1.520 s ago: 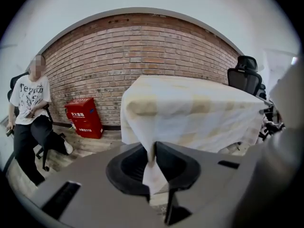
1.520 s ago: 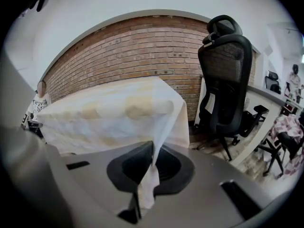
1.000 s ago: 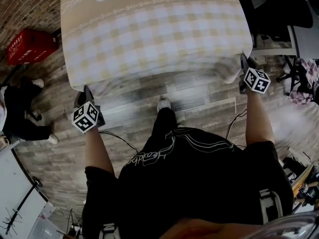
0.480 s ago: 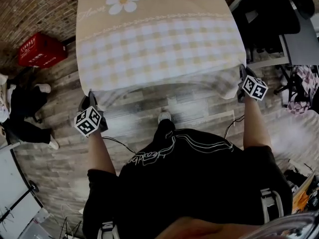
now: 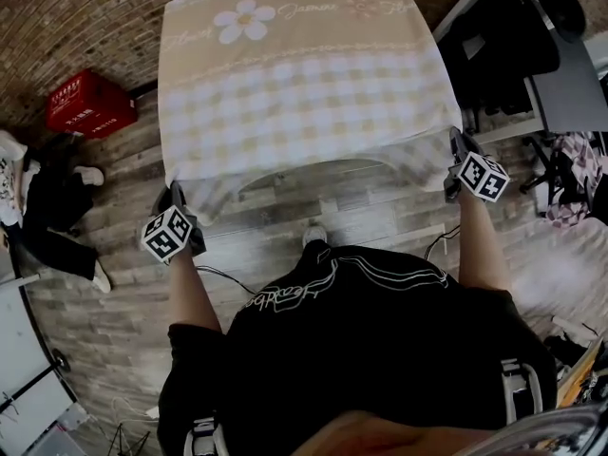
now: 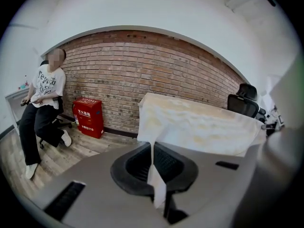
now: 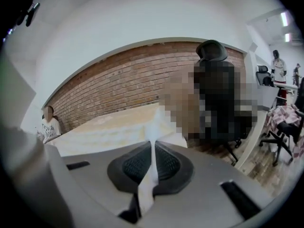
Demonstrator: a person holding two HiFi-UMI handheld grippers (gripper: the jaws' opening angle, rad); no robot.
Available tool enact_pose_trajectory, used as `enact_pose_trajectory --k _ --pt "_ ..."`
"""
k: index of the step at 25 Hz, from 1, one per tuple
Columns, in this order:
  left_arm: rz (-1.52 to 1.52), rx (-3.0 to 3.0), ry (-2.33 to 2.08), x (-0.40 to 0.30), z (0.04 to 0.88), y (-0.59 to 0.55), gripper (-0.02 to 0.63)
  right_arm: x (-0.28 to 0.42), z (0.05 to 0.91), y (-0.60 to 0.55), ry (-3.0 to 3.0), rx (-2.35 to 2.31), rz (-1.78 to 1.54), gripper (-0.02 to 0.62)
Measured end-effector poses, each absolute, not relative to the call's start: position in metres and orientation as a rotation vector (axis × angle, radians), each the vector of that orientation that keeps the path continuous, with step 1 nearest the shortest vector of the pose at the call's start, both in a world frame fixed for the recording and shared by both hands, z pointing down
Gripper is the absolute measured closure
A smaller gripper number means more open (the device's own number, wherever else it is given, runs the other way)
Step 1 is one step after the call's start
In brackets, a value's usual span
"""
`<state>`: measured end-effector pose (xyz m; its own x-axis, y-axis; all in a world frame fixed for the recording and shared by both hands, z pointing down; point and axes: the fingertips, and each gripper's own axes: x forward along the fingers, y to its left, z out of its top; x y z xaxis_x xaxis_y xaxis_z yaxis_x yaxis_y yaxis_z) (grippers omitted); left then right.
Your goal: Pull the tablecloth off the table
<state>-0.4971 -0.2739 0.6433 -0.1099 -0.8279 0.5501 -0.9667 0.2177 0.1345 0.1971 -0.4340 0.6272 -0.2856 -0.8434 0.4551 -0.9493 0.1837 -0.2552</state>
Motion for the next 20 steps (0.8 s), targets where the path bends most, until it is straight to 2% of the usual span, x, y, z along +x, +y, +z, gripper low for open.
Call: enact_pose_trajectory --k 6,11,20 --pt "0.349 1.692 -1.990 -0.471 0.583 -0.310 0.601 0.204 0.578 -0.463 -2.311 1.727 0.761 0.597" --pt "0.281 1.786 -2.000 -0.475 0.577 -0.282 0.601 0.176 0.573 -0.430 -2.368 1.728 0.705 0.597" --pt "0.190 1.924 -1.958 -0.433 0.513 -0.303 0.601 0.171 0.544 -0.435 -2.435 1.709 0.699 0.597"
